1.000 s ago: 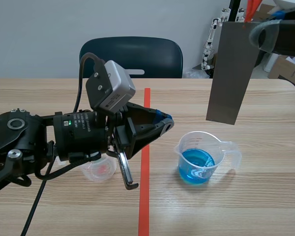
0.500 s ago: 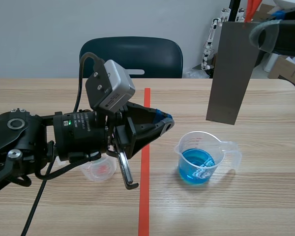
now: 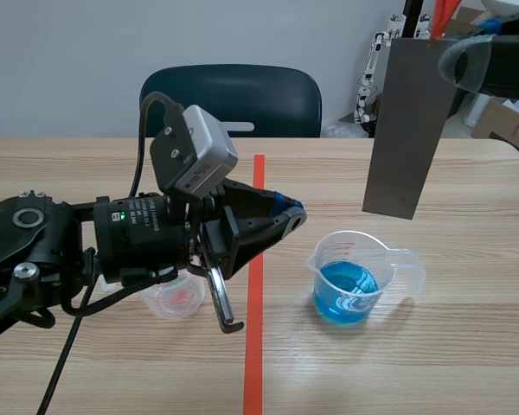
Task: Do the redox reaction experiment. raise the plate out of the solution
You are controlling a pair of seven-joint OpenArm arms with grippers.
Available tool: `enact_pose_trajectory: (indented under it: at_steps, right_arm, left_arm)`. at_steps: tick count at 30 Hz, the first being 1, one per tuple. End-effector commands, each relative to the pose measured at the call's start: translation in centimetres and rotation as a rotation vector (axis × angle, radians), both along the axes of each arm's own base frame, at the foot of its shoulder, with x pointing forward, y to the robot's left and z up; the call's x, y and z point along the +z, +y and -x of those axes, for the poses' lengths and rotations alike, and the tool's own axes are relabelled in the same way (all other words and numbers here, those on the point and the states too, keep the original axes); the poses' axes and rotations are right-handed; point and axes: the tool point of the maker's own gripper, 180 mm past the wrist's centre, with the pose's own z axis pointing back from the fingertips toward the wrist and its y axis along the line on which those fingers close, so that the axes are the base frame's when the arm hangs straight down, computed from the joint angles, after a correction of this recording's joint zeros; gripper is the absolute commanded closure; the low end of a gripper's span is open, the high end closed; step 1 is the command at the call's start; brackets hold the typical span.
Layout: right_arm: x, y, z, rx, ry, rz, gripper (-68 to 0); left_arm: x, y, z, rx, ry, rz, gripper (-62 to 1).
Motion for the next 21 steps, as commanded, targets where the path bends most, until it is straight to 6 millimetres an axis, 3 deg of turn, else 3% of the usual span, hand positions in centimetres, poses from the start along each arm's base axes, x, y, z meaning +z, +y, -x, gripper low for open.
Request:
enact_pose_trajectory:
  at_steps: [1, 21]
  right_arm:
    - [0.94, -0.03, -0.04, 0.008, -0.017, -0.01, -0.6]
    - [0.89, -0.03, -0.03, 0.009, -0.018, -0.007, -0.6]
  left_arm:
    - [1.01, -0.15, -0.14, -0.001, -0.018, 0.031, -3.2]
    - [1.13, -0.15, -0.12, -0.002, -0.02, 0.037, -3.2]
